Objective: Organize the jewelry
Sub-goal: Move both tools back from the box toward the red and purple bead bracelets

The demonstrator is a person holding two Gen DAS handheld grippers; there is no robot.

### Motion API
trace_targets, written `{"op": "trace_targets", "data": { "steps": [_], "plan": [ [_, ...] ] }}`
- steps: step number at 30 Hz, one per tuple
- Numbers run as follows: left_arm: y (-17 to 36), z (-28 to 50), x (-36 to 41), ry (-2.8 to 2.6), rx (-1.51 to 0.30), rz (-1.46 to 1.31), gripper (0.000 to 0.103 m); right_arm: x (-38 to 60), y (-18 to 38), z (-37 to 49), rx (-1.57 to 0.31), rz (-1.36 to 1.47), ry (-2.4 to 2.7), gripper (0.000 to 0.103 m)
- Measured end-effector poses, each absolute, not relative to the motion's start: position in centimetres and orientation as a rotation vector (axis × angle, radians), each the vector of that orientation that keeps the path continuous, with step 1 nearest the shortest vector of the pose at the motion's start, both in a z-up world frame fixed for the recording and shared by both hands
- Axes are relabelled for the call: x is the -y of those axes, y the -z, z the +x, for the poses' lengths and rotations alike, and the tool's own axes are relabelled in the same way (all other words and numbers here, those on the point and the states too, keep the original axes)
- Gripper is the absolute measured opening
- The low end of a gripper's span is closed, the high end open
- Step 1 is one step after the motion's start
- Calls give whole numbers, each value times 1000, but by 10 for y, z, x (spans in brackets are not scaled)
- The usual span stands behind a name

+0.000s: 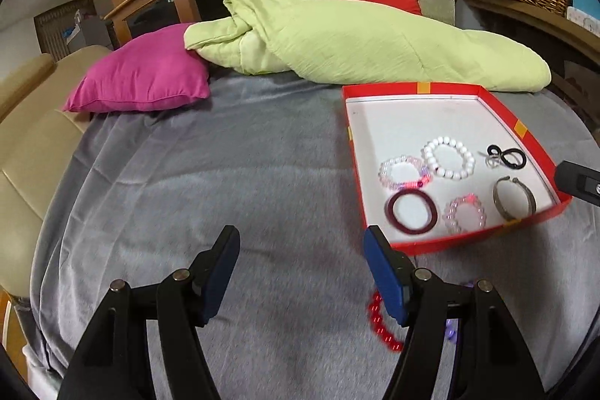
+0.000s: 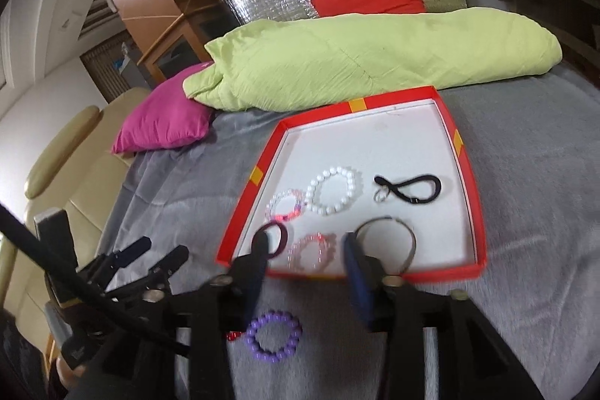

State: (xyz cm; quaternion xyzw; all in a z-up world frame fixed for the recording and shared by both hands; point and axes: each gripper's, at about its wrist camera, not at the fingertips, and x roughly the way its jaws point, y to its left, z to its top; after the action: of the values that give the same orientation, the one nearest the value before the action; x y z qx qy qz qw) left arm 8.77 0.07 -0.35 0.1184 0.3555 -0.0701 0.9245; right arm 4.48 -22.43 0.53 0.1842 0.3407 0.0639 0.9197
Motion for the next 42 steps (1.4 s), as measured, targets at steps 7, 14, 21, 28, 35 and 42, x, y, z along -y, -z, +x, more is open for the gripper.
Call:
{"op": "trace_targets", "data": {
  "steps": [7, 14, 21, 28, 35, 42],
  "plan": [
    [7, 76, -9, 134, -735, 250, 69, 211, 5, 32, -735, 344, -149, 54],
    [9, 70, -16, 130, -739, 249, 69, 197, 16, 25, -773, 305, -155, 54],
    [11, 68, -22, 130, -745, 249, 69, 189, 30, 29, -807, 273, -152, 54],
    [15, 71, -23, 136, -762, 249, 69, 173, 46, 35, -863, 202, -160, 37],
    [20, 73, -19, 139, -779, 257, 69, 164, 67, 41, -921, 144, -122, 23],
    [23, 75, -15, 138, -790, 273, 69, 168, 66, 40, -904, 114, -97, 12]
  ]
}}
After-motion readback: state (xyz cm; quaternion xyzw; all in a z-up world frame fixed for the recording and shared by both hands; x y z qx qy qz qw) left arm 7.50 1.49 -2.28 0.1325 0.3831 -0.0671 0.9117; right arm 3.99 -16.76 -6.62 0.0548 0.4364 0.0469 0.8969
